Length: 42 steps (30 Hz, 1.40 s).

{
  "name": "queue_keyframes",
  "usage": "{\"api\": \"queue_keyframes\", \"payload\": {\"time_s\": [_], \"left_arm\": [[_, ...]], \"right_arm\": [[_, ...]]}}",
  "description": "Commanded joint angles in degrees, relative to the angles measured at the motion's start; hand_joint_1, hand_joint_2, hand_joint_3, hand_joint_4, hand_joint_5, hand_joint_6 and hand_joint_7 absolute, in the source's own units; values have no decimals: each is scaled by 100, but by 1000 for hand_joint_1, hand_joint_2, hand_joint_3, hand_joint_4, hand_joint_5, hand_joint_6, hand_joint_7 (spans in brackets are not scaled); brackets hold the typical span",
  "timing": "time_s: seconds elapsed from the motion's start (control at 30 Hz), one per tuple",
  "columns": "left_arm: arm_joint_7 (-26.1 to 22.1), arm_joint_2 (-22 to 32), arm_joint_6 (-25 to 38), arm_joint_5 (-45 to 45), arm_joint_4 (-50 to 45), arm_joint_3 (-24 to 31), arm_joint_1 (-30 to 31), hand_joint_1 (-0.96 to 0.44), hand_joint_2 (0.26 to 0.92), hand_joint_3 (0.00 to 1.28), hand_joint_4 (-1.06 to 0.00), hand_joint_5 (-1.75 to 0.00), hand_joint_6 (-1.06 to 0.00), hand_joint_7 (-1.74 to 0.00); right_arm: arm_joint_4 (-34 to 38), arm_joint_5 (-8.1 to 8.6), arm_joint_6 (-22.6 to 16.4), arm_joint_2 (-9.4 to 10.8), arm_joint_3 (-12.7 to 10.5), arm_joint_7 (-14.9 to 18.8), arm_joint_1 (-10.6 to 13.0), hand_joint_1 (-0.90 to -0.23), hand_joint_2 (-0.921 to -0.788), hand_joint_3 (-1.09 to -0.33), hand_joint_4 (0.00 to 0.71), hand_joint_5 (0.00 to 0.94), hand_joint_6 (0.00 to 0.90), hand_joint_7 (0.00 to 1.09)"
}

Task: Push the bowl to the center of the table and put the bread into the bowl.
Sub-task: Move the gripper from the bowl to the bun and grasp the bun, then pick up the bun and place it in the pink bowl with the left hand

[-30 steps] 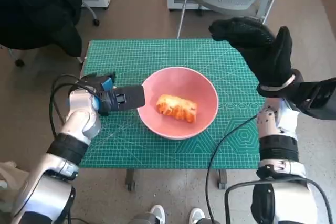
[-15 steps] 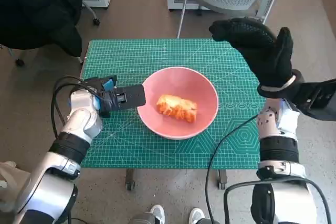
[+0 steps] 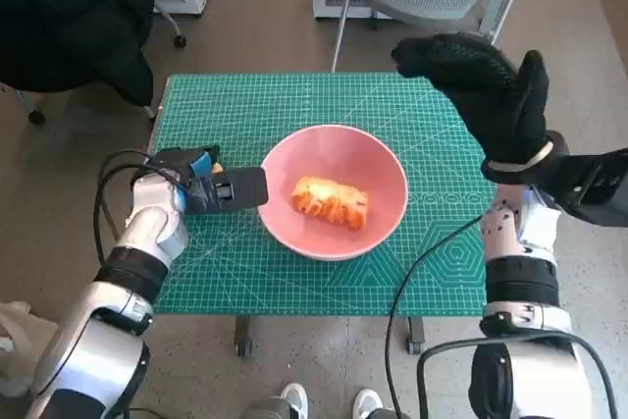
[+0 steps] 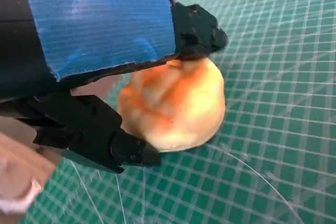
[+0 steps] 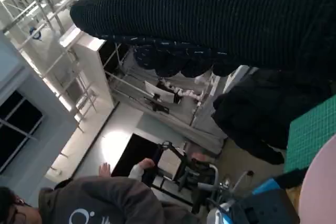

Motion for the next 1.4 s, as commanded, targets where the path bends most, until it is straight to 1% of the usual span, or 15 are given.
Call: {"api": "queue_keyframes", "payload": {"time_s": [0.03, 0.13, 0.27, 0.43, 0.47, 0.5, 0.53, 0.57, 0.67, 0.77, 0.87, 0.93, 1.03, 1.23, 1.4], "left_arm": [[178, -19, -134, 37, 246, -107, -17, 367, 717, 690, -405, -1619, -530, -533], [275, 36, -175, 16, 203, -107, 9, 369, 724, 687, -406, -1627, -496, -611], [299, 87, -184, -65, 130, -36, 11, 369, 730, 685, -398, -1637, -450, -539], [270, 142, -156, -113, 28, 16, -3, 367, 743, 656, -404, -1623, -480, -533], [246, 185, -133, -120, -94, 38, 19, 294, 765, 606, -405, -1591, -467, -712], [228, 216, -115, -124, -186, 53, 37, 189, 821, 491, -405, -1541, -446, -968], [204, 254, -85, -136, -307, 81, 57, 122, 857, 415, -409, -1505, -435, -1129], [189, 277, -64, -144, -383, 97, 70, 81, 880, 357, -424, -1537, -454, -1131], [140, 393, 33, -160, -787, 182, 160, 31, 906, 269, -463, -1554, -501, -1108], [68, 508, 138, -155, -1223, 274, 279, 12, 916, 242, -469, -1437, -481, -1275], [-26, 659, 268, -169, -1847, 429, 446, 6, 919, 234, -471, -1400, -475, -1330], [-95, 745, 357, -167, -2264, 532, 555, 6, 906, 230, -504, -1452, -526, -1190], [-203, 848, 505, -142, -2899, 680, 725, 4, 871, 222, -586, -1417, -620, -1050], [-347, 1084, 719, -42, -4374, 1007, 1169, 3, 852, 219, -612, -1425, -688, -947], [-279, 1227, 651, -12, -5245, 1279, 1454, 3, 843, 224, -633, -1409, -698, -933]], "right_arm": [[-9, -37, 79, -14, 34, -20, 159, -736, -921, -863, 351, 2, 328, 8], [-8, -44, 84, -15, 41, -19, 157, -736, -921, -863, 352, 2, 329, 7], [13, -46, 86, -28, 44, -5, 140, -736, -921, -863, 353, 2, 329, 7], [36, -52, 77, -29, 54, -2, 122, -736, -921, -864, 353, 2, 329, 7], [49, -51, 71, -29, 55, 9, 116, -736, -921, -864, 353, 2, 329, 7], [57, -51, 66, -29, 55, 18, 112, -736, -921, -864, 353, 2, 329, 7], [71, -50, 61, -28, 56, 27, 105, -736, -921, -864, 353, 2, 329, 7], [84, -51, 57, -27, 56, 31, 100, -735, -921, -863, 353, 2, 329, 7], [133, -57, 34, -26, 59, 50, 77, -733, -921, -862, 354, 2, 330, 7], [180, -57, 23, -32, 59, 67, 50, -728, -921, -860, 355, 2, 331, 7], [230, -52, 26, -42, 60, 85, 22, -728, -921, -859, 356, 2, 332, 7], [251, -44, 32, -46, 60, 99, 7, -730, -921, -858, 356, 2, 332, 7], [272, -31, 41, -43, 58, 121, -11, -733, -921, -857, 356, 2, 333, 7], [340, -29, 34, -22, 53, 133, -55, -737, -921, -855, 359, 3, 334, 7], [389, -31, 9, -8, 53, 154, -86, -741, -921, -853, 363, 4, 335, 7]]}}
